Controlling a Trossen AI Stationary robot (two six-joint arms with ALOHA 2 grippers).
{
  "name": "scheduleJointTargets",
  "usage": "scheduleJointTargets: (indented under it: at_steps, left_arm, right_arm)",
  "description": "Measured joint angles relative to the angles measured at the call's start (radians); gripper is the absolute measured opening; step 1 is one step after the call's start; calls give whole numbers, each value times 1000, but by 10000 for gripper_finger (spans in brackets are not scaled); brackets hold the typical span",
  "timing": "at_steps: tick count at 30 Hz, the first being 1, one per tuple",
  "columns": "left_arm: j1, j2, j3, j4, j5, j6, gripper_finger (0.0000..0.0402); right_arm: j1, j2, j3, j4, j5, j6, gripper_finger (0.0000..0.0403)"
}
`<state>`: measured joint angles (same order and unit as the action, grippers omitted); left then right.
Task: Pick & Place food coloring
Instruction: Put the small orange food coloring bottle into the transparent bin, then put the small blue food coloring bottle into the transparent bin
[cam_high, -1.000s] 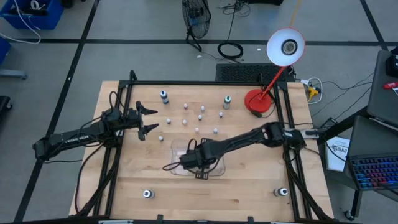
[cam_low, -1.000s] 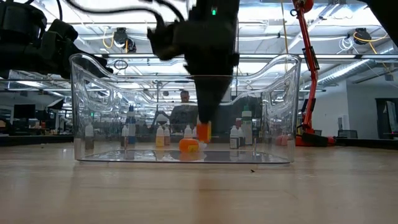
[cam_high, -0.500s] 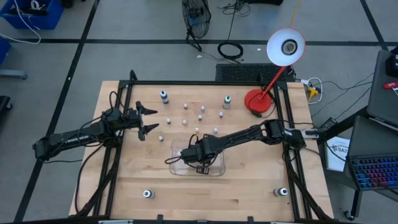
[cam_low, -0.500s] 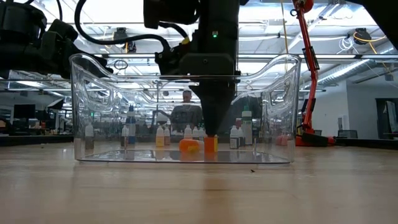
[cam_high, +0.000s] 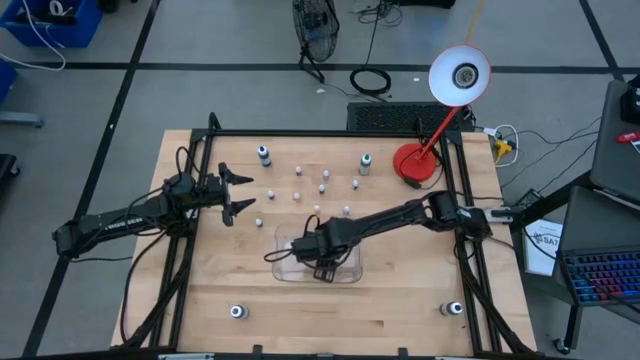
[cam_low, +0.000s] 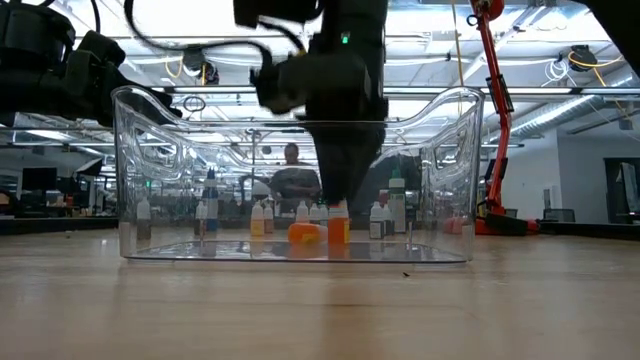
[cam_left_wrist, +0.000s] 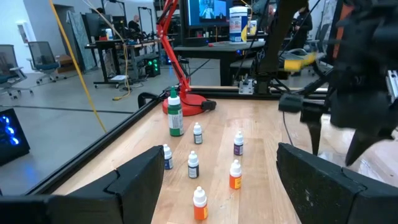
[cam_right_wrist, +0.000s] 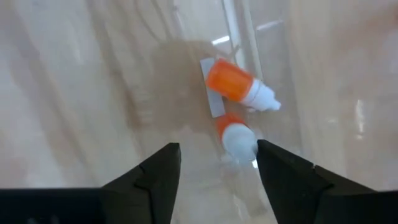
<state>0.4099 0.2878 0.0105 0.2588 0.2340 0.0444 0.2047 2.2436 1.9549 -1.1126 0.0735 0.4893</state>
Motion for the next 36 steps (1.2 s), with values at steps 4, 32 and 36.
scheduleJointTargets:
  at_steps: [4,32,36]
  left_arm:
    - [0,0,0,0,0,0,305]
    - [0,0,0,0,0,0,305]
    - [0,0,0,0,0,0,305]
  right_arm:
    - [-6,-59,0,-5,4,16,200]
    - [-494,-316,-346,130,64,-82,201]
    - [-512,-316,-411,196,26,-83,199]
